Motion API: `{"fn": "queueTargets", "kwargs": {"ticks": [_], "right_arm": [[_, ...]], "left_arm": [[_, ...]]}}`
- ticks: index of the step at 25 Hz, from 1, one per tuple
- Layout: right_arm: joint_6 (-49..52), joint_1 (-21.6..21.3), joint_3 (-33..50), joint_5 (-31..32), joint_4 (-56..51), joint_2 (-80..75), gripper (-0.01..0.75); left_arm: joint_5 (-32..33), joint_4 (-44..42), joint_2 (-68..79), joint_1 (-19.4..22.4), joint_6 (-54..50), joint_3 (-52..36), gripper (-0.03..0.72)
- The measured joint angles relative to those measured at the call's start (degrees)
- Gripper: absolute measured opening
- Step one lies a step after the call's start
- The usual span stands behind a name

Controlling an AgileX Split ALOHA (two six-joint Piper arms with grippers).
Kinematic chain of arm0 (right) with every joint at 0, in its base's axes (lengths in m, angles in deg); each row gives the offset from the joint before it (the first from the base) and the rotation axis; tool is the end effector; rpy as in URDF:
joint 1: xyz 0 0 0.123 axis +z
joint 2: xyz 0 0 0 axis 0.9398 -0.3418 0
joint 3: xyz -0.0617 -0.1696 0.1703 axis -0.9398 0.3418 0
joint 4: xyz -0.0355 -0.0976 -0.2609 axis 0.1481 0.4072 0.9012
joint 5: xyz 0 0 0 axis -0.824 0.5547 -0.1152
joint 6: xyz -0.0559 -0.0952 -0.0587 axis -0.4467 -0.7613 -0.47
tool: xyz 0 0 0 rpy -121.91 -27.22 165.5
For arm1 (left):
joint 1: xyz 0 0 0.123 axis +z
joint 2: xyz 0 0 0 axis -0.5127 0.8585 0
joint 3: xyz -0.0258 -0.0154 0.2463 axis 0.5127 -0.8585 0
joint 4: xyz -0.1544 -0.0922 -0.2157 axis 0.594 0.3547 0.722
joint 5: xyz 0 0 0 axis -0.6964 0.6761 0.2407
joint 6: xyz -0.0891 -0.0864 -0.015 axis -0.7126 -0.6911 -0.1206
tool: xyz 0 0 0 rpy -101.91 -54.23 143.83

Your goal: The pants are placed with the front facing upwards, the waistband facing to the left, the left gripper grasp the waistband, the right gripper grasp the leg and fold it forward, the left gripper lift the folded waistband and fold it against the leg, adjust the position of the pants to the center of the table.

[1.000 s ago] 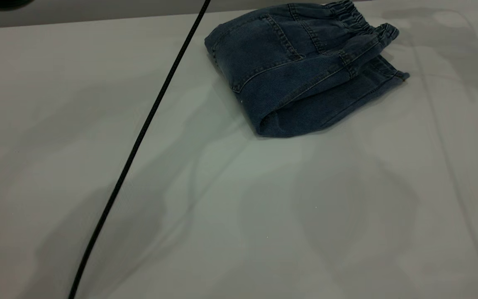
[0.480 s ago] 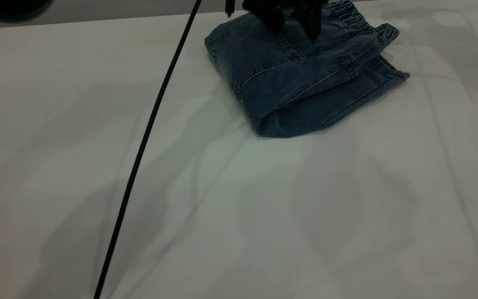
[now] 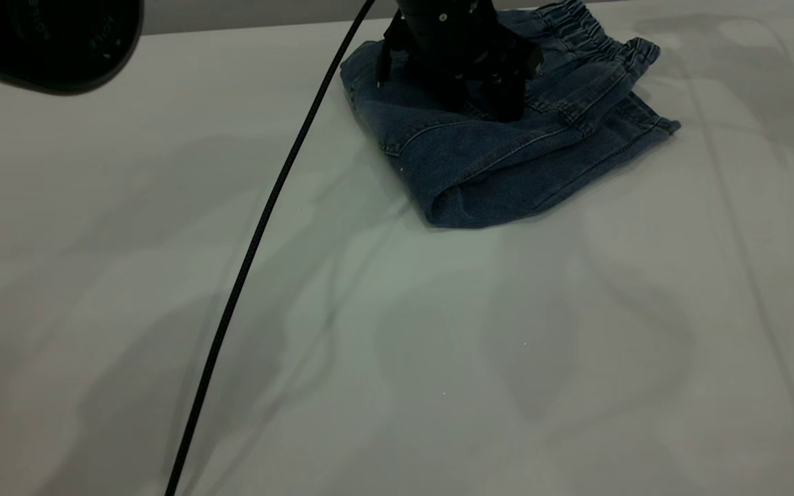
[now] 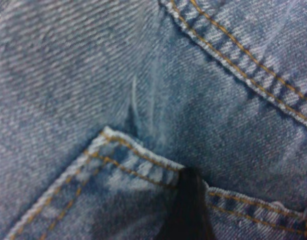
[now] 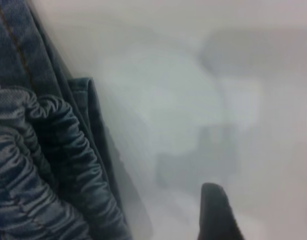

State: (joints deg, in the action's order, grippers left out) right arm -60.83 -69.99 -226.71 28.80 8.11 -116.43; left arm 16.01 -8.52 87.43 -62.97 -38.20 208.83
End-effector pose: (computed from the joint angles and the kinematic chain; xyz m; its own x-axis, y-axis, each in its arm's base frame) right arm 0.5541 0.0148 0.0844 -0.9345 -0.1133 -0.3374 -0.1455 0.9868 0.0717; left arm 0.4688 -0.3197 0.0081 -0.7418 0.5568 -0.3739 0.6366 0.7599 -0.1314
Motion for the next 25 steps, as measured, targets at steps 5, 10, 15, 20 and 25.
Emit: {"fn": "queueTargets", "kwargs": {"ticks": [5, 10, 15, 20, 25], "right_arm": [[0.0, 0.0, 0.0, 0.14, -0.06, 0.0, 0.344], [0.0, -0.03, 0.0, -0.14, -0.06, 0.0, 0.344], [-0.03, 0.0, 0.0, -0.23, -0.06, 0.0, 0.344], [-0.42, 0.0, 0.0, -0.35, -0.06, 0.0, 0.344], [-1.36, 0.0, 0.0, -0.42, -0.06, 0.0, 0.344]], "left_arm": [[1.4, -2.73, 0.52, -0.07, 6.65, 0.13, 0.559], [6.73, -4.42, 0.52, -0.05, 13.45, 0.14, 0.559], [12.78, -4.64, 0.45, 0.0, 21.47, 0.14, 0.559], [13.56, -4.47, 0.45, 0.0, 31.1, 0.03, 0.559], [13.73, -4.28, 0.45, 0.0, 36.41, 0.03, 0.559]]}}
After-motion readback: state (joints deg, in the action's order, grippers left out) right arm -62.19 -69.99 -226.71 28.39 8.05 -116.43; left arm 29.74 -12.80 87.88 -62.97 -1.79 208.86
